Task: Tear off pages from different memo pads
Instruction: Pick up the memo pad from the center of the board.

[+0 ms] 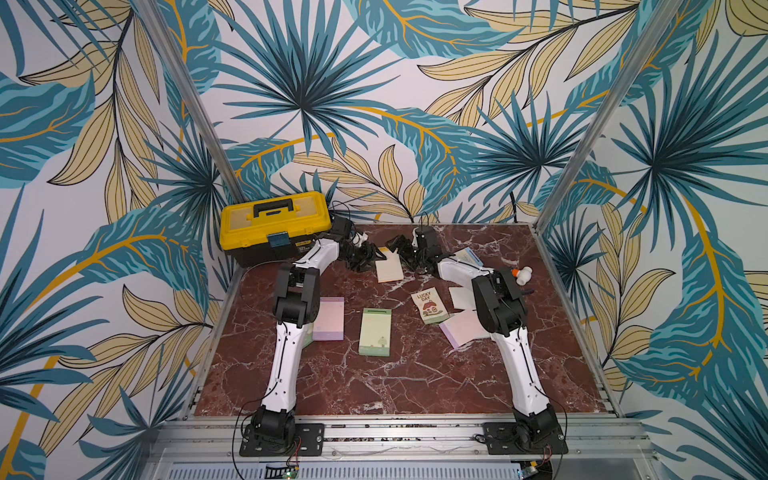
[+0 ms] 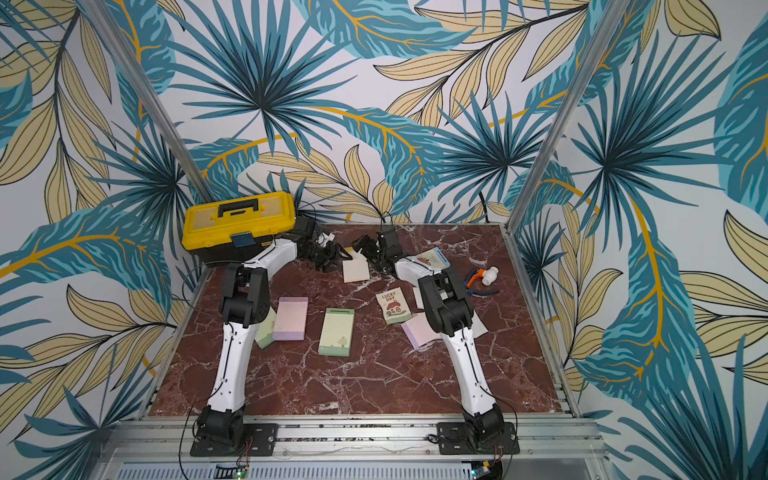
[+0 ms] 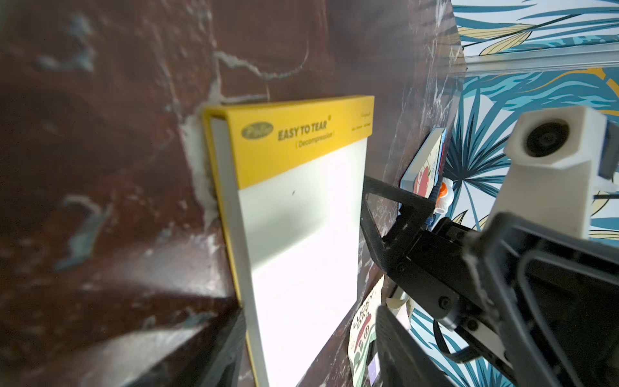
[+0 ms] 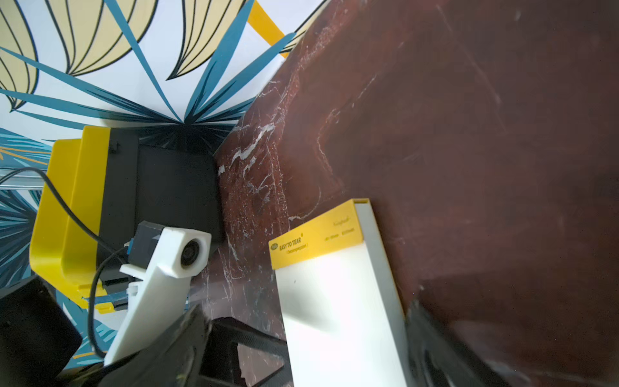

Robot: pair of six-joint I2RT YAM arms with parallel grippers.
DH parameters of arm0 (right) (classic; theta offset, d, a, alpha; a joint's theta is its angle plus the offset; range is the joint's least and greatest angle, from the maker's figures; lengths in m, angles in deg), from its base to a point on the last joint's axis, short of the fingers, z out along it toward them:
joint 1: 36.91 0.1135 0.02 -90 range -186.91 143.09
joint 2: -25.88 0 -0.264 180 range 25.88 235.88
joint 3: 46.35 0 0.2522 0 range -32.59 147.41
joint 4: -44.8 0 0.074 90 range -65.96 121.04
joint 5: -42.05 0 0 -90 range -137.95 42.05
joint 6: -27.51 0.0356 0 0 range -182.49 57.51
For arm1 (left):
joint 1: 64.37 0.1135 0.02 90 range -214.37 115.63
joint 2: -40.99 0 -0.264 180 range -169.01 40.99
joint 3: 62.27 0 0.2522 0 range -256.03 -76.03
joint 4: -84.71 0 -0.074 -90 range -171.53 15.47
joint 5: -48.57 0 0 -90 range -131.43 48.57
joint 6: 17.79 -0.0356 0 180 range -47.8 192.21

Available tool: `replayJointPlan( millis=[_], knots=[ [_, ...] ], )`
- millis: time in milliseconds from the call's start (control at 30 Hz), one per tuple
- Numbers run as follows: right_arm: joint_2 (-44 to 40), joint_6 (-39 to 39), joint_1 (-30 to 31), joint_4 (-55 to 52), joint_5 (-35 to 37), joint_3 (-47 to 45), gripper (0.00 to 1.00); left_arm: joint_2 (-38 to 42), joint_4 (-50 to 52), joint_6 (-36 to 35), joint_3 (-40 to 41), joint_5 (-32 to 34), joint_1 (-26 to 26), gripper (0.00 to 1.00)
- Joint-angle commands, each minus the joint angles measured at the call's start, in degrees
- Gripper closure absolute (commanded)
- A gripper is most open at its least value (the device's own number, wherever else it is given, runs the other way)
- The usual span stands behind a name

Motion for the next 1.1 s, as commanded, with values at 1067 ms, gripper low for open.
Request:
replayJointPlan(
  millis=[1067],
  knots=[
    [-13.4,-3.6,4.3,5.5,-11.7,-16.8,0.46,3.5,7.6,-4.4,5.8,4.1,-1.5,0.39]
  ],
)
